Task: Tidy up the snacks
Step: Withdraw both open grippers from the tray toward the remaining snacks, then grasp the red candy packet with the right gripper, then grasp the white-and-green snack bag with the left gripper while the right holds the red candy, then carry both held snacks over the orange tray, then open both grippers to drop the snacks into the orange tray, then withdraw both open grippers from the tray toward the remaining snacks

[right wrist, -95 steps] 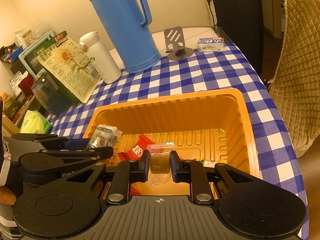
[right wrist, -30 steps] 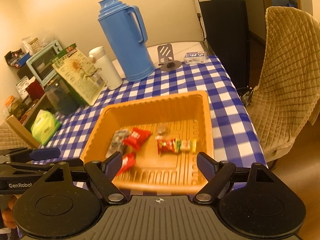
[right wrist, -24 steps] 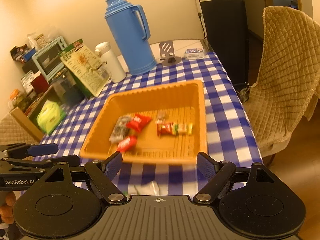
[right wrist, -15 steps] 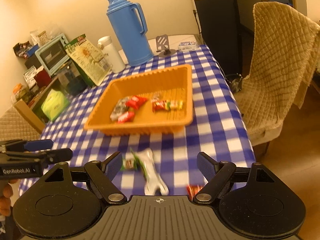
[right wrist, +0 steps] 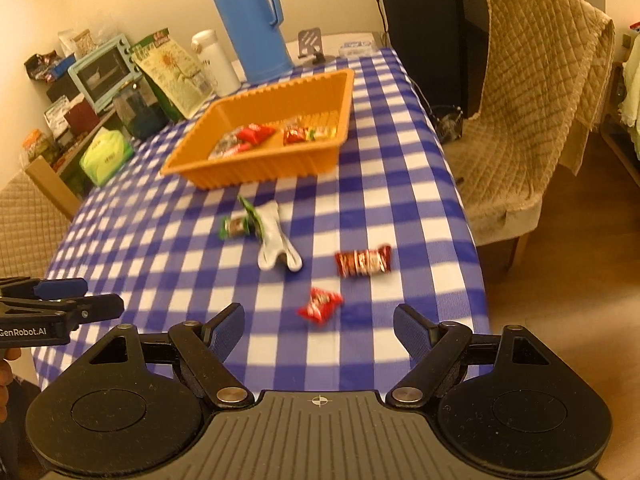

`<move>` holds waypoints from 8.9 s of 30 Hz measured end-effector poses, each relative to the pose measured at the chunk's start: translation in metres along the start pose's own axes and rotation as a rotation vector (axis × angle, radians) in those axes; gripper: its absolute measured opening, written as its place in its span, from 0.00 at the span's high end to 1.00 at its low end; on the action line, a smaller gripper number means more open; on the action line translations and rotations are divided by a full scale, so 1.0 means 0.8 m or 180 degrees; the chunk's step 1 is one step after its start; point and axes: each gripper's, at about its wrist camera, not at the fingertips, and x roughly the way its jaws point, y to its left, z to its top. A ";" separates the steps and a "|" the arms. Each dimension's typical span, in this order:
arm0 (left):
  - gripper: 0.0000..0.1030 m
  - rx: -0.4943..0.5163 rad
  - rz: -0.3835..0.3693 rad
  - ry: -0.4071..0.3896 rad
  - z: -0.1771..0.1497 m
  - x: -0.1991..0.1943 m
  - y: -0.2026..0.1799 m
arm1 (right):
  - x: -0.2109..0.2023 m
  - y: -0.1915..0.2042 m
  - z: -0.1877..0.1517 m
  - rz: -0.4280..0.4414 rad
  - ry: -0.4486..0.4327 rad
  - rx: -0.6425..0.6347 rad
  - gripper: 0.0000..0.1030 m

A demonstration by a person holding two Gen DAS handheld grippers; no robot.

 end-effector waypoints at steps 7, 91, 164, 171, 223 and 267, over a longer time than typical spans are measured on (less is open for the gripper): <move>0.27 -0.0065 0.0048 0.0097 -0.025 0.002 -0.003 | 0.011 0.002 -0.021 -0.0008 0.0110 -0.0077 0.21; 0.43 -0.0018 -0.0627 0.0000 0.062 0.136 -0.053 | 0.056 -0.022 0.032 -0.0273 -0.0228 0.0387 0.82; 0.78 0.0367 -0.0738 0.0175 0.113 0.100 -0.008 | 0.081 0.008 0.088 0.0079 -0.0255 0.0178 0.82; 0.78 0.0275 -0.0707 -0.0030 0.168 0.104 0.001 | 0.099 0.022 0.140 0.0193 -0.0414 0.0117 0.82; 0.74 -0.0239 -0.0330 0.0347 0.280 0.258 0.032 | 0.243 0.003 0.250 -0.0075 -0.0065 -0.0021 0.82; 0.33 -0.0089 -0.0118 -0.0110 0.205 0.108 0.057 | 0.126 0.039 0.201 0.0052 -0.0314 -0.0089 0.18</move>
